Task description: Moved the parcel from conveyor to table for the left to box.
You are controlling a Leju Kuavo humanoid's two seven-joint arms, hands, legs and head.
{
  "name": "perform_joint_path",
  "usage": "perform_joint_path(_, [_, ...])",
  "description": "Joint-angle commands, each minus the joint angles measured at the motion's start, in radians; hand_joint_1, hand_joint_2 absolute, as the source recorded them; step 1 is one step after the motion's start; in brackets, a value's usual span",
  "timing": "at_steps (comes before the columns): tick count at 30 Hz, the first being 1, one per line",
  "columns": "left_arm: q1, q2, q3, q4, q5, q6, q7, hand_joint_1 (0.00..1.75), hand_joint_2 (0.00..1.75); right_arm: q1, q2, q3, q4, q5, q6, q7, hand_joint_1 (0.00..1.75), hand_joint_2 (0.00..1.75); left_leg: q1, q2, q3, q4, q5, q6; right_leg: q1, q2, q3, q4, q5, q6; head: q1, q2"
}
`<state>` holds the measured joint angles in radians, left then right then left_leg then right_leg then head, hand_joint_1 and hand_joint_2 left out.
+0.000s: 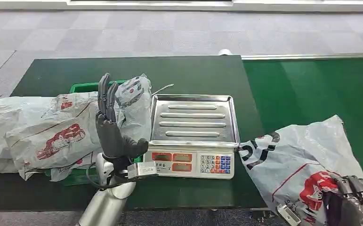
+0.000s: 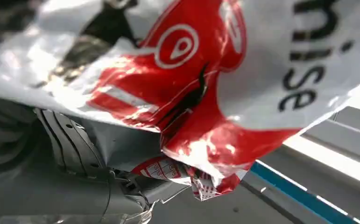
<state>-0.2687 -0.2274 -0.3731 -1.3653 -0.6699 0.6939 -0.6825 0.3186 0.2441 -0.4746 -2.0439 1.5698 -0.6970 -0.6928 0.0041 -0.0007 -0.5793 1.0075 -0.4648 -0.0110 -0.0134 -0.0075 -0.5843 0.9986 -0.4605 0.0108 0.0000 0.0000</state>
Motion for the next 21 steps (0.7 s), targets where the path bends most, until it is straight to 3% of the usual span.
perform_joint_path(1, [-0.043,0.061,-0.074,0.085,0.031,0.003,0.012,0.00,0.00,-0.019,-0.004,-0.044,0.034,0.001,-0.001,-0.005,1.75,1.75,0.001,0.000,0.004,-0.004,0.001,0.000,0.001,0.000,0.005,-0.005,0.001,-0.001,0.000,0.000])
perform_joint_path(4, [-0.045,0.068,-0.087,0.080,0.053,-0.004,0.027,0.00,0.00,-0.010,-0.016,-0.037,-0.011,0.001,-0.001,-0.005,1.75,1.75,0.000,-0.002,0.002,-0.002,0.001,0.000,0.000,-0.001,0.002,-0.002,0.000,-0.001,0.000,0.000])
perform_joint_path(7, [-0.033,0.075,-0.091,0.062,0.065,-0.009,0.034,0.00,0.00,-0.027,-0.069,-0.024,0.058,0.001,-0.001,-0.005,1.75,1.75,0.000,0.000,0.001,-0.001,0.000,0.000,0.000,0.000,0.000,-0.001,0.000,0.000,0.000,0.000])
perform_joint_path(9, [-0.030,0.073,-0.090,0.054,0.096,-0.020,0.033,0.00,0.00,-0.105,-0.130,0.018,0.160,0.001,-0.001,0.028,1.75,1.75,0.001,0.001,0.002,-0.001,0.000,0.000,0.001,0.002,0.001,-0.002,0.001,0.000,0.000,0.000])
perform_joint_path(11, [-0.037,0.076,-0.087,0.067,0.156,-0.024,0.006,0.00,0.00,-0.227,-0.125,0.029,0.242,0.001,-0.001,-0.005,1.75,1.75,0.001,0.004,0.004,-0.004,0.001,0.001,0.001,0.005,0.003,-0.005,0.003,0.000,0.000,0.000])
perform_joint_path(14, [-0.034,0.075,-0.082,0.062,0.236,-0.032,-0.016,0.00,0.00,-0.332,-0.111,0.087,0.212,0.001,-0.001,-0.005,1.75,1.75,0.001,0.009,0.001,-0.002,0.000,0.001,0.001,0.009,0.000,-0.003,0.004,0.000,0.000,0.000])
perform_joint_path(21, [0.023,0.109,-0.076,0.031,0.408,-0.116,-0.016,0.00,0.00,-0.363,-0.115,0.140,0.147,0.001,-0.001,-0.005,1.75,1.75,-0.001,0.007,0.002,-0.002,0.002,0.001,-0.001,0.007,0.001,-0.001,0.004,0.000,0.000,0.000])
